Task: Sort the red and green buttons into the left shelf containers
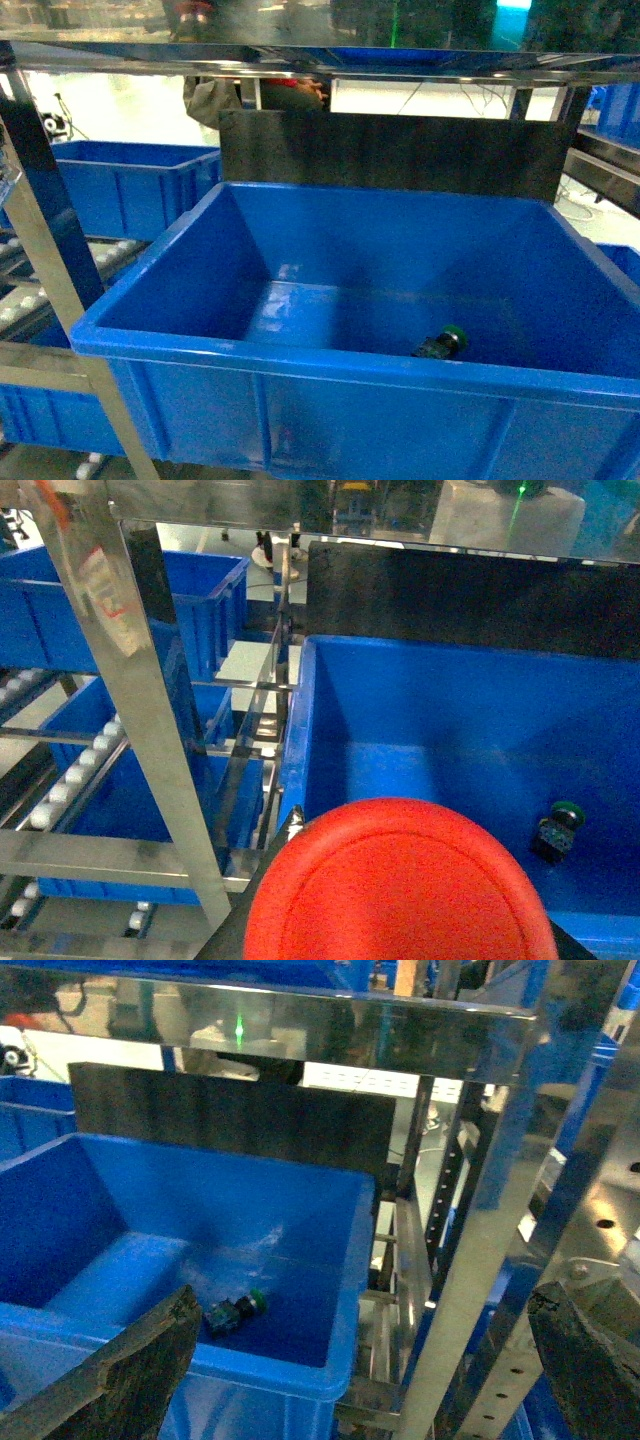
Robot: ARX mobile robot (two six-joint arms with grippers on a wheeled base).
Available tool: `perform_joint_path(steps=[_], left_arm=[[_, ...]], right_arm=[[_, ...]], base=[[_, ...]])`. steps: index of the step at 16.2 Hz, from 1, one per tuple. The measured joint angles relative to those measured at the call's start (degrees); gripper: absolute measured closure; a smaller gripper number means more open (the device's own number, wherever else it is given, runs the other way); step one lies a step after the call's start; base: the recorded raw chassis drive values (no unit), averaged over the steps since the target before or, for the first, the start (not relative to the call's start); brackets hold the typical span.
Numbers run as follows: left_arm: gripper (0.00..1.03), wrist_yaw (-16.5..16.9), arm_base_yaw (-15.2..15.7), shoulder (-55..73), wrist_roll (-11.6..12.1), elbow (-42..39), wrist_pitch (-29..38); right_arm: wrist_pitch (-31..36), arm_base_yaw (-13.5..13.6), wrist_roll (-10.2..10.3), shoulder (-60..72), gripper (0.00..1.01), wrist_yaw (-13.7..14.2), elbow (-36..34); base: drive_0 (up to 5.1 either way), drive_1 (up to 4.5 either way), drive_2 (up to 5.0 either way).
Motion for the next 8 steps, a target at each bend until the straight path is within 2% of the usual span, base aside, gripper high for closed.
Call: perform_joint_path(steps=[8], left_arm=[[0.79, 0.0, 0.0, 0.0, -0.1, 0.0, -0.3]], right_arm=[[-0.4, 0.2, -0.7, 0.4, 0.03, -0.4, 0.0]], base=[[0.0, 0.0, 0.0]])
